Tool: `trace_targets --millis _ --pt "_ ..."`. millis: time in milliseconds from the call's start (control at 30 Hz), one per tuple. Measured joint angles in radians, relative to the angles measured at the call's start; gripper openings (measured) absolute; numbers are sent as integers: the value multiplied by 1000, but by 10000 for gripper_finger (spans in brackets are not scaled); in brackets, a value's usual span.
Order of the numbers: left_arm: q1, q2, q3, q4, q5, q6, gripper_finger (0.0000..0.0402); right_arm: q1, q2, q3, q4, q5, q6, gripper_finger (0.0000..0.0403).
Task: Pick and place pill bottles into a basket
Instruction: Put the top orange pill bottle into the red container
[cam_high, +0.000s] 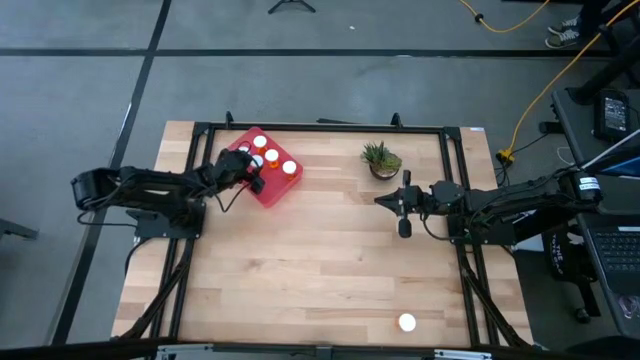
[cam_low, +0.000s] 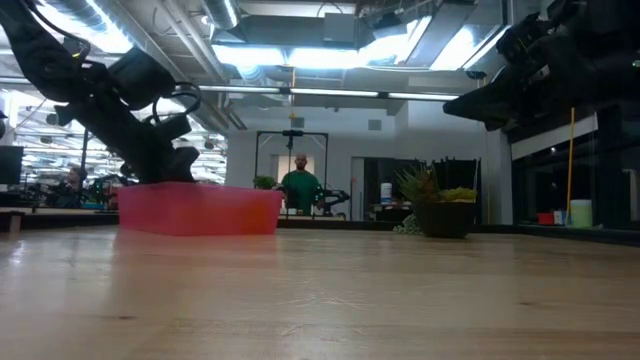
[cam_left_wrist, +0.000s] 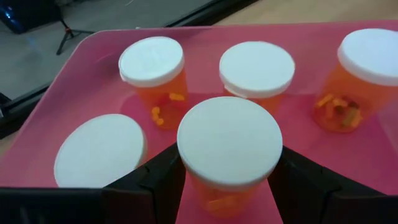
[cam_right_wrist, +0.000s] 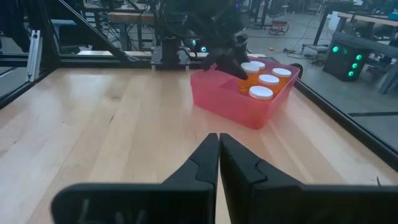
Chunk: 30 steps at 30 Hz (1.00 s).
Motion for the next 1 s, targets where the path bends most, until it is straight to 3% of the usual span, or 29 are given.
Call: trace_targets --millis 1000 --pt "11 76 1 74 20 25 203 0 0 0 -1 -1 2 19"
